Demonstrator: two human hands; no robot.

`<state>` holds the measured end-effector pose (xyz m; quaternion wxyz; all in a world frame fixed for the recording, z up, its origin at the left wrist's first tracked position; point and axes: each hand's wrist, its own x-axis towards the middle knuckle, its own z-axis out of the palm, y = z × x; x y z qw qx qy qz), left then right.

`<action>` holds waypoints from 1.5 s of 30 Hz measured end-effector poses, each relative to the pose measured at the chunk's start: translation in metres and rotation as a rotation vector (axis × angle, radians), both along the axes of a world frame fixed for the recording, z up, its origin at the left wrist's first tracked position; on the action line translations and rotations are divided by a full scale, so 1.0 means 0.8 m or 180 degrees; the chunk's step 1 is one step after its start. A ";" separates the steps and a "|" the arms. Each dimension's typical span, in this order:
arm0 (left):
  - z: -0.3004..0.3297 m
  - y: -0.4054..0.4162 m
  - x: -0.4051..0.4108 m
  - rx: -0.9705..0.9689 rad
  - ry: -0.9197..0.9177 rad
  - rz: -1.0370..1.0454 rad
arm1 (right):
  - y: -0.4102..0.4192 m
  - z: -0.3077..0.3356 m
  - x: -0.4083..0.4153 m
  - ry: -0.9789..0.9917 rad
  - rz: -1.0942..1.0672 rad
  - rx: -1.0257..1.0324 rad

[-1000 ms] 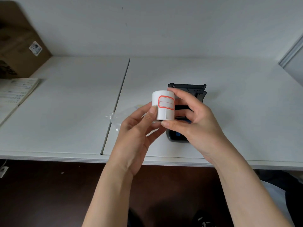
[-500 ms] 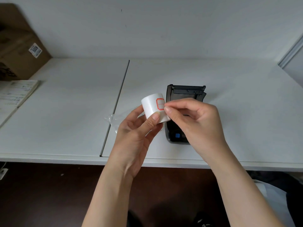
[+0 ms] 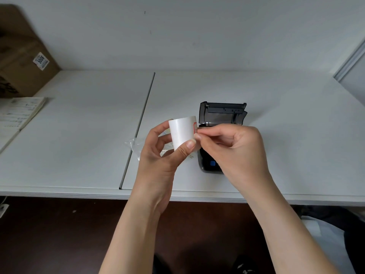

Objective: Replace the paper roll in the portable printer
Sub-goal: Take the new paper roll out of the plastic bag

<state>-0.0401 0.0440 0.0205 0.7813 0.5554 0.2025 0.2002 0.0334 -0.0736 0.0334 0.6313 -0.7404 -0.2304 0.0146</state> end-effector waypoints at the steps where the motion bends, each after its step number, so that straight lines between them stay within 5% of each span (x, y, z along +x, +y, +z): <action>1: 0.000 0.000 0.000 0.0066 0.0026 0.0027 | 0.000 0.000 0.000 -0.0040 -0.0011 -0.0034; 23: 0.005 -0.003 -0.001 0.0687 0.0139 0.0053 | 0.001 0.004 -0.005 0.0192 -0.0265 -0.0176; 35: 0.007 0.000 -0.003 -0.0034 0.0270 0.0109 | 0.002 0.003 -0.002 0.1146 -0.0210 0.0244; 45: 0.020 -0.003 -0.003 -0.1343 0.0244 0.0134 | -0.006 0.017 0.001 0.1964 0.0293 0.0939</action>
